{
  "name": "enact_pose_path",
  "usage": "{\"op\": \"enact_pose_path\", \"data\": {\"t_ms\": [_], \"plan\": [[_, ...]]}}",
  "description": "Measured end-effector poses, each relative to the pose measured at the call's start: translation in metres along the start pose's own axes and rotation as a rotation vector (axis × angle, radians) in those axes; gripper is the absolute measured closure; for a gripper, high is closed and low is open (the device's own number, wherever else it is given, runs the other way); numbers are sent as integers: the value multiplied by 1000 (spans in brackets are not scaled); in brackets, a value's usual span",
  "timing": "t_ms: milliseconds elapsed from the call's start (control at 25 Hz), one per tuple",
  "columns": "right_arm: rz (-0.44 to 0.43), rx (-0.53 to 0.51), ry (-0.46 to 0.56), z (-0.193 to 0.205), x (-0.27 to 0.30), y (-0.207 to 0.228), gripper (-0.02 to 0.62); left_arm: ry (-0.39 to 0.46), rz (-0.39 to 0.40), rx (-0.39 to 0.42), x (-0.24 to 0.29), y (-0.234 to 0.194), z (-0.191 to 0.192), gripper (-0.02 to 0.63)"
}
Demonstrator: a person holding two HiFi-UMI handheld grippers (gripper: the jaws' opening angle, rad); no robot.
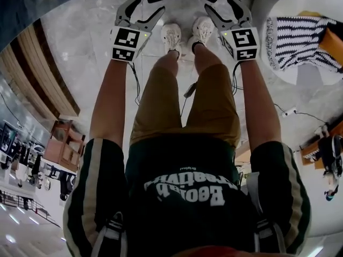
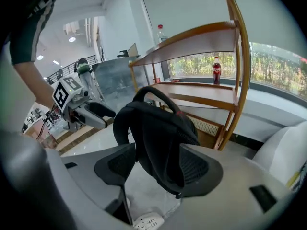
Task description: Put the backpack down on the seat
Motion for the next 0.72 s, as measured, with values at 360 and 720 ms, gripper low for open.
{"op": "enact_pose_path", "data": {"t_ms": [360,720], "plan": [[-109,32,-37,41,93,10,337,-16,122,-22,79,-22,41,384],[-179,-75,-39,15,71,-7,526,3,116,92,62,-12,18,523]]}}
Point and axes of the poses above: the fingertips, and each gripper's own axes: x forward along the fingers, y to its right, z out of its underside, the point moved 8 cm from there along -x, backward along the fingers, and after that the axes turned 4 degrees about -x, right-handed, at the moved point
